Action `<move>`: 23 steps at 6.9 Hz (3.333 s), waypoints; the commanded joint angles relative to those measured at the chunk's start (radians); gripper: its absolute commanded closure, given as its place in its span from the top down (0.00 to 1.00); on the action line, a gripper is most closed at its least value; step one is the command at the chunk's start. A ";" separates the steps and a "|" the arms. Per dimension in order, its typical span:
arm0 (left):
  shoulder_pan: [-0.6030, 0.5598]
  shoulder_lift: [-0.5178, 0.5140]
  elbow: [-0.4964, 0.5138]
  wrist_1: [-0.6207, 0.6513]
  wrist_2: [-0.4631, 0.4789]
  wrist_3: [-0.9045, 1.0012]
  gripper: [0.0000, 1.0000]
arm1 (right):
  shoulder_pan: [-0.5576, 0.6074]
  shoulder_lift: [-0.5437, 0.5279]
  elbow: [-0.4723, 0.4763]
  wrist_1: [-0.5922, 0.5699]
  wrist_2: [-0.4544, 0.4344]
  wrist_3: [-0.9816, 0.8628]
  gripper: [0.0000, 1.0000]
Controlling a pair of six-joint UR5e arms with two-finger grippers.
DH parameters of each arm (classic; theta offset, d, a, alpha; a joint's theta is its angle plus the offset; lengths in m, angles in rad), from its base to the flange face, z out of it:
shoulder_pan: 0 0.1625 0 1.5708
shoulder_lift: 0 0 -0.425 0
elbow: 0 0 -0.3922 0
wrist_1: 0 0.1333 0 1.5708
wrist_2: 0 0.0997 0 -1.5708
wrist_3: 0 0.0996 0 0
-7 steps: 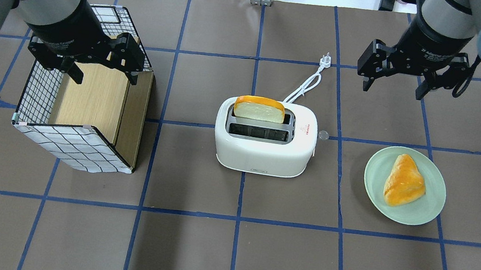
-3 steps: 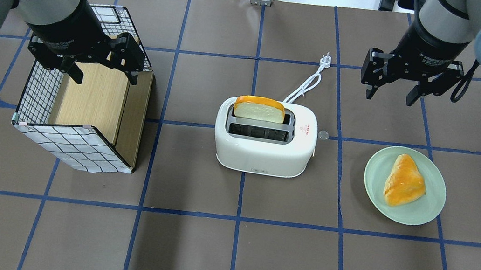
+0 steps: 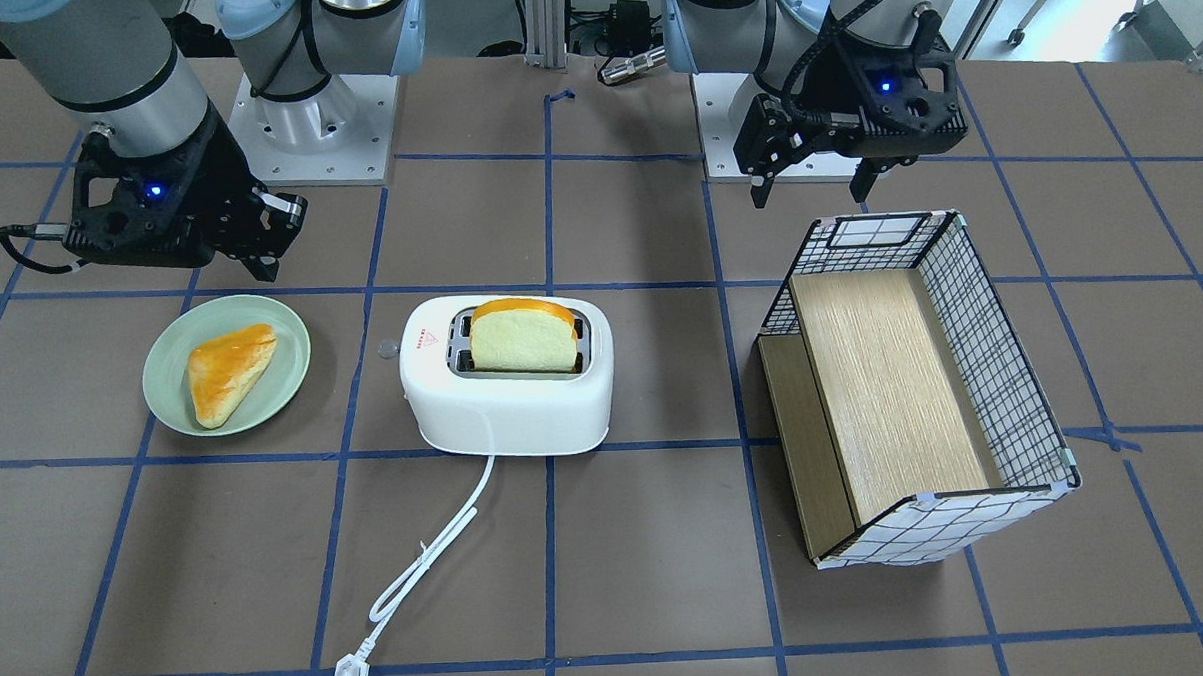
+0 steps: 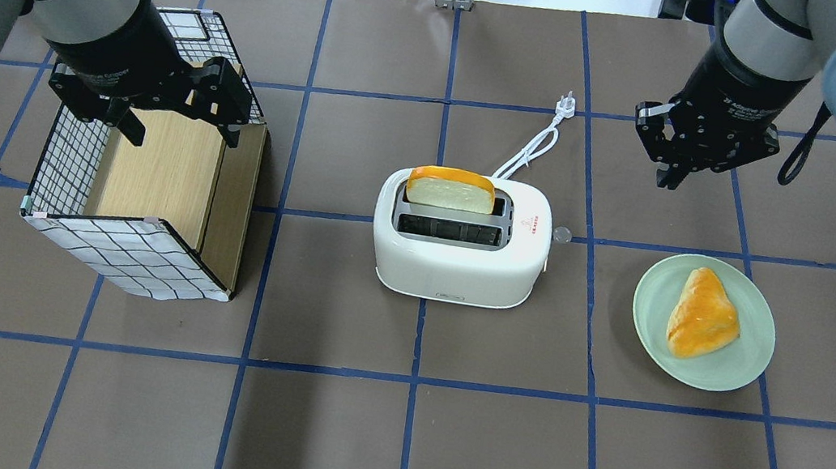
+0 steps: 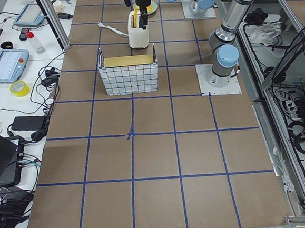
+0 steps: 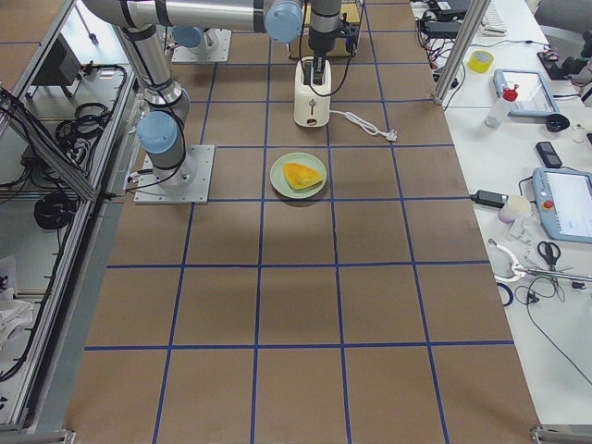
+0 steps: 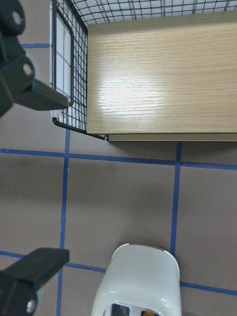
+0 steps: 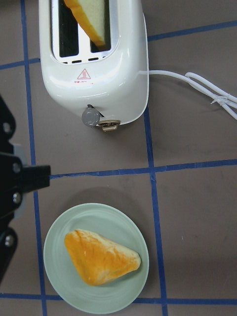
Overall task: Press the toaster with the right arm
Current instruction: 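Move the right gripper down to the toaster's side lever, then press the toaster lever down with the right gripper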
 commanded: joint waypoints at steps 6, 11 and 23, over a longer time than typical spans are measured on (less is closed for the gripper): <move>0.000 0.000 0.002 0.000 0.001 0.000 1.00 | -0.041 0.005 0.262 -0.206 0.193 -0.012 0.00; 0.000 0.000 0.002 0.000 0.000 0.000 1.00 | -0.037 0.029 0.334 -0.322 0.274 -0.012 0.00; 0.000 0.000 0.000 0.000 0.001 0.000 1.00 | -0.037 0.123 0.344 -0.405 0.303 -0.018 0.00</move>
